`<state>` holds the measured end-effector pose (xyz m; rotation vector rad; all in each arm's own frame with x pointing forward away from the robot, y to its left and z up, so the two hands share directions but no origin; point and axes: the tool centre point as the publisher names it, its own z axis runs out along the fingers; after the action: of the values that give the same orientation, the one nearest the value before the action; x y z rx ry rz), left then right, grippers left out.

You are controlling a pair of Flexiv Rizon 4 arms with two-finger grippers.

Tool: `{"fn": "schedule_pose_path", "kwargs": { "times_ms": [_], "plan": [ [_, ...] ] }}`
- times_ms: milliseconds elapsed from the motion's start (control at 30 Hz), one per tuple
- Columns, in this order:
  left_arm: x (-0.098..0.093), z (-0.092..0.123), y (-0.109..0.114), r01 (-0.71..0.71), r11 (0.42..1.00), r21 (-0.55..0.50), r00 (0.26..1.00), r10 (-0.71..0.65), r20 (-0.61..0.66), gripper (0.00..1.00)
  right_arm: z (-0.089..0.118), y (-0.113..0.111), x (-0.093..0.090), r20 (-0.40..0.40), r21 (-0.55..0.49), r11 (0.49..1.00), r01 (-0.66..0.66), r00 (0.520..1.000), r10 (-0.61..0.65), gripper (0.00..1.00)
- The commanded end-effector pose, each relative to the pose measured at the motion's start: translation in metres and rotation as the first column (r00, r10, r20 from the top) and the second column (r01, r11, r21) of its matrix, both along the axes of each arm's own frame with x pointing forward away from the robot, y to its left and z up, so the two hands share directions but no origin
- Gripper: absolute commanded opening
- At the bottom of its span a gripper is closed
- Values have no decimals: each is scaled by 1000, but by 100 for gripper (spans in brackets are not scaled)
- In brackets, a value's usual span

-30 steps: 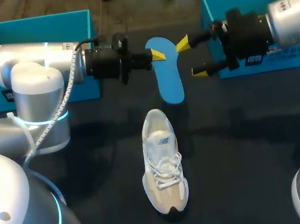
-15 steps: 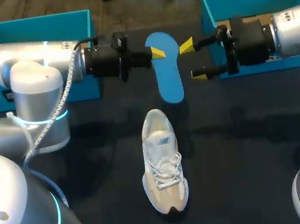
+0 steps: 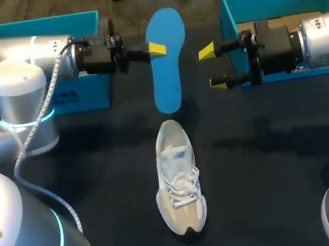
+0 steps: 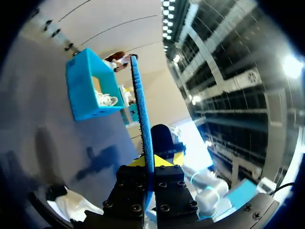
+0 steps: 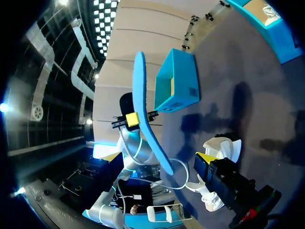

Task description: Take the shoe out of the shoebox, open the shoe tongue, remove and reinsert the insole, then place the shoe into the shoebox

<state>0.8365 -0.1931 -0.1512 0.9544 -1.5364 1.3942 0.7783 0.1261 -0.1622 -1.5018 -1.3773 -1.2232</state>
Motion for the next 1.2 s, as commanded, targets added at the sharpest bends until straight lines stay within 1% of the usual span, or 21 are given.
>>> {"fn": "schedule_pose_path", "kwargs": {
  "times_ms": [33, 267, 333, 367, 400, 433, 467, 500, 533, 567, 900, 933, 1033, 1067, 1100, 1133, 1167, 1200],
  "plan": [
    [6, -3, 6, 169, 984, -49, 935, -145, 323, 0, 0, 2, 1, -1, -2, 1000, 0, 1000, 0, 100],
    [6, -3, 6, 169, 984, -49, 935, -145, 323, 0, 0, 2, 1, -1, -2, 1000, 0, 1000, 0, 100],
    [8, 3, 5, 191, 980, -49, 902, -155, 404, 0, 0, 2, 1, -1, -2, 1000, 0, 1000, 0, 100],
    [7, 7, 6, 199, 979, -49, 869, -153, 470, 0, 0, 2, 1, -1, -2, 1000, 0, 1000, 0, 100],
    [6, 10, 7, 236, 970, -58, 833, -171, 527, 0, 0, 2, 1, -1, -2, 1000, 0, 1000, 0, 100],
    [6, 12, 8, 221, 973, -65, 794, -141, 591, 0, 0, 2, 1, -1, -2, 1000, 0, 1000, 0, 100],
    [5, 14, 8, 190, 980, -59, 715, -97, 692, 0, 0, 2, 1, -1, -2, 1000, 0, 1000, 0, 100],
    [4, 15, 8, 163, 983, -86, 569, -22, 822, 0, 0, 2, 1, -1, -2, 1000, 0, 1000, 0, 100],
    [4, 11, 8, 140, 986, -92, 392, 30, 920, 0, 0, 2, 1, -1, -2, 1000, 0, 1000, 0, 100],
    [8, 4, 5, 83, 993, -86, 202, 68, 977, 0, 0, 2, 1, -1, -2, 1000, 0, 1000, 0, 100],
    [8, 4, 5, 83, 993, -86, 202, 68, 977, 0, 0, 2, 1, -1, -2, 1000, 0, 1000, 0, 100],
    [6, 7, 6, 91, 991, -100, 116, 90, 989, 0, 0, 2, 1, -1, -2, 1000, 0, 1000, 0, 100],
    [2, 15, 11, 127, 982, -137, -73, 147, 986, 0, 0, 2, 1, -1, -2, 1000, 0, 1000, 0, 100],
    [0, 17, 12, 124, 983, -135, -154, 154, 976, 0, 0, 2, 1, -1, -2, 1000, 0, 1000, 0, 100],
    [-2, 18, 13, 136, 982, -133, -251, 164, 954, 0, 0, 2, 1, -1, -2, 1000, 0, 1000, 0, 100],
    [-7, 18, 15, 175, 979, -105, -383, 166, 909, 0, 0, 2, 1, -1, -2, 1000, 0, 1000, 0, 100],
    [-12, 15, 18, 162, 985, -57, -566, 140, 812, 0, 0, 2, 1, -1, -2, 1000, 0, 1000, 0, 100],
    [-15, 9, 20, 115, 993, -26, -726, 102, 680, 0, 0, 2, 1, -1, -2, 1000, 0, 1000, 0, 100]
  ]
}}
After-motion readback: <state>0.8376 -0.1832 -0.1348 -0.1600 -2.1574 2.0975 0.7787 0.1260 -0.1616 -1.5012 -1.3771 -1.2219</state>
